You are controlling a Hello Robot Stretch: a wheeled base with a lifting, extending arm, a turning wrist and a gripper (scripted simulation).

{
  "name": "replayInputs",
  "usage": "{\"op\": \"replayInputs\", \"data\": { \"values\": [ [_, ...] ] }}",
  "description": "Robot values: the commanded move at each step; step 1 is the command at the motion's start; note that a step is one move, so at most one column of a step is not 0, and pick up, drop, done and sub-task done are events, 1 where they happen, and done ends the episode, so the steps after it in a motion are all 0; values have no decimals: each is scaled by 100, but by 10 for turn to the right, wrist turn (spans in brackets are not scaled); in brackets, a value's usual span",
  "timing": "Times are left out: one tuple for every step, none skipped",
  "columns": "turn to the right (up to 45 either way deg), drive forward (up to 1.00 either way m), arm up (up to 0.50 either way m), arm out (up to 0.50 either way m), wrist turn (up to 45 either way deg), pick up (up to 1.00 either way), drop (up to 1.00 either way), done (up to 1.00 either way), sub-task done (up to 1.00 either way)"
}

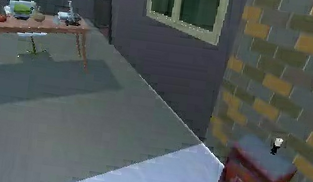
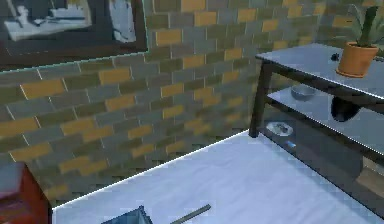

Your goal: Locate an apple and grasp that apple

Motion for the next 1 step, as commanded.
{"op": "replayInputs", "data": {
  "values": [
    [-450,0,0,0,0,0,0,0,0]
  ]
}}
